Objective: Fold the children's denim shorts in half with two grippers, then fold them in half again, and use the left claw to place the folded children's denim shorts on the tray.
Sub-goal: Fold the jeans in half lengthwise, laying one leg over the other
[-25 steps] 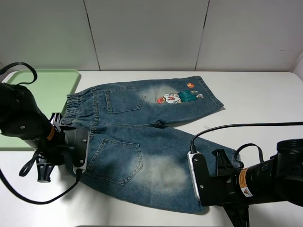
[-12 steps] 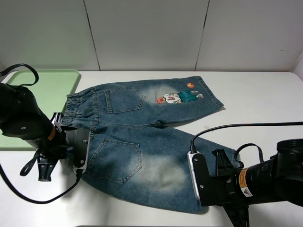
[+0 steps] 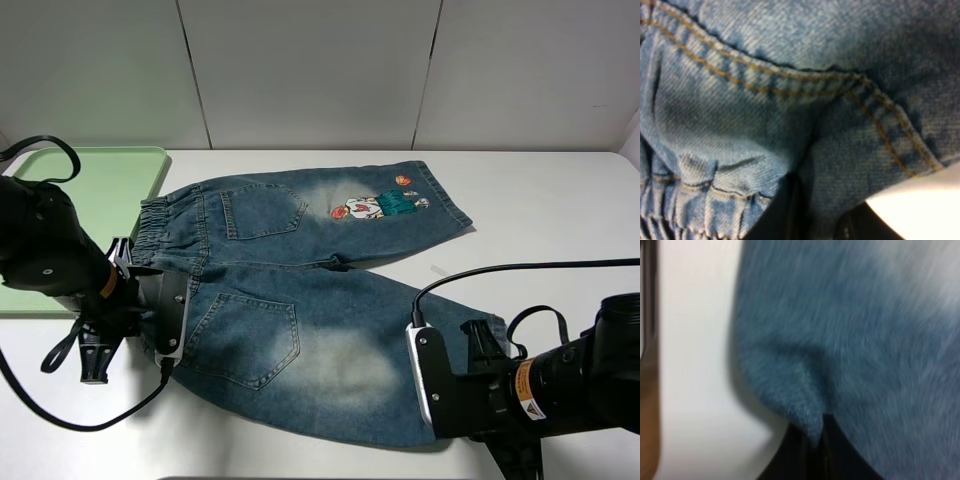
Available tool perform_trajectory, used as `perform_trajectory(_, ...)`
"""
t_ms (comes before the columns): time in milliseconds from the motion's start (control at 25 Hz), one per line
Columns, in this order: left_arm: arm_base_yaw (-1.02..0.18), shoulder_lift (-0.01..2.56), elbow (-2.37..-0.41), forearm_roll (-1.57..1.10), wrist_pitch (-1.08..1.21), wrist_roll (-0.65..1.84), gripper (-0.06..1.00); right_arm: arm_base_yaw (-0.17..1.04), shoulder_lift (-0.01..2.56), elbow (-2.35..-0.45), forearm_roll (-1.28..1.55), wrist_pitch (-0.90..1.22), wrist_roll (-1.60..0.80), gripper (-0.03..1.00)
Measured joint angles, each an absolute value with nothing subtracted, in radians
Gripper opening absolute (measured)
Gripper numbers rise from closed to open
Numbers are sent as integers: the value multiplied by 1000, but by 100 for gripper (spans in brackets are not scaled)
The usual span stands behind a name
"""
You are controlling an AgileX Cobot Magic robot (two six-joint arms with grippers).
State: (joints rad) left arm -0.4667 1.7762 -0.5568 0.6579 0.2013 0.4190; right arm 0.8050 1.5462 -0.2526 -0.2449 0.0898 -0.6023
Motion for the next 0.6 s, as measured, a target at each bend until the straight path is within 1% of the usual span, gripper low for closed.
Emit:
perform_trajectory(160,-467,1734,-549,654,205,410,8,805,1476,-251,-240,143,-554,-2)
perform_trajectory(600,-467,1519,-546,647,337,403,7,805,1278,-249,-237,298,-420,-2)
